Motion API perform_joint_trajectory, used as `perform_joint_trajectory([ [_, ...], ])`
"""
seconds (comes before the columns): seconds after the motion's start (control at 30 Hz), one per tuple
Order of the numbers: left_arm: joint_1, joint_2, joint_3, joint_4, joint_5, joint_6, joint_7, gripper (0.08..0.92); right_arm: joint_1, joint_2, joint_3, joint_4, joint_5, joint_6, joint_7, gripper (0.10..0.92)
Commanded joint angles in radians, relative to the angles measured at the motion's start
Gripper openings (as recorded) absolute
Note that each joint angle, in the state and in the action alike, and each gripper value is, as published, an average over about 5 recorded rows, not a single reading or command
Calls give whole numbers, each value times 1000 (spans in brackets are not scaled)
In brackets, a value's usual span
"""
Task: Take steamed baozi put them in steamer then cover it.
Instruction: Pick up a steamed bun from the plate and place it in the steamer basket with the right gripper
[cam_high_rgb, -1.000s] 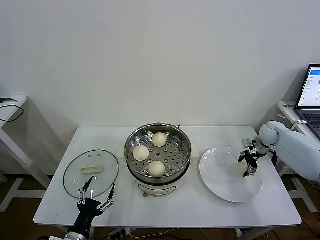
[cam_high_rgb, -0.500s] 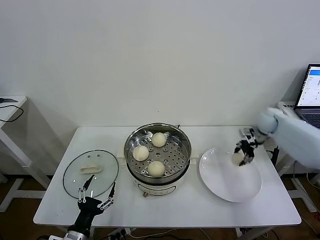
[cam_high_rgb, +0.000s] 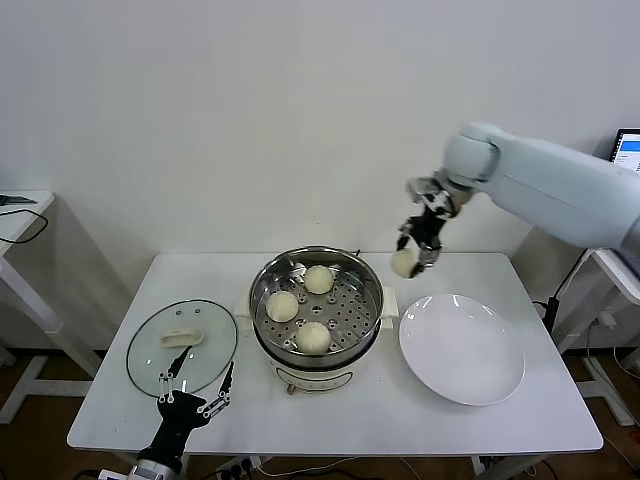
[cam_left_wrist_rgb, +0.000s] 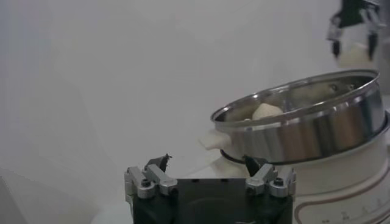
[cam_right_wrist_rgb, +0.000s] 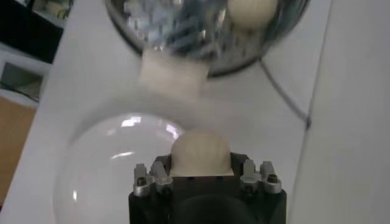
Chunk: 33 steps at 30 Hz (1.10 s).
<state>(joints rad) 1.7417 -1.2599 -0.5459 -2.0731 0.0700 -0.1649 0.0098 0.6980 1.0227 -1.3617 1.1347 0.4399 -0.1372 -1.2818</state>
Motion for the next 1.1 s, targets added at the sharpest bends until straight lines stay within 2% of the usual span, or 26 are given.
perform_joint_trajectory([
  [0.03, -1, 1, 0, 2, 0, -2, 0, 823, 146, 185, -151, 72, 202, -92, 53, 647],
  [0.33, -12, 3, 7, 8, -5, -2, 0, 823, 95, 261, -212, 63, 214, -126, 126, 645],
  [1.1, -13, 4, -7, 16, -8, -12, -2, 823, -46, 263, -225, 39, 113, -136, 186, 645],
])
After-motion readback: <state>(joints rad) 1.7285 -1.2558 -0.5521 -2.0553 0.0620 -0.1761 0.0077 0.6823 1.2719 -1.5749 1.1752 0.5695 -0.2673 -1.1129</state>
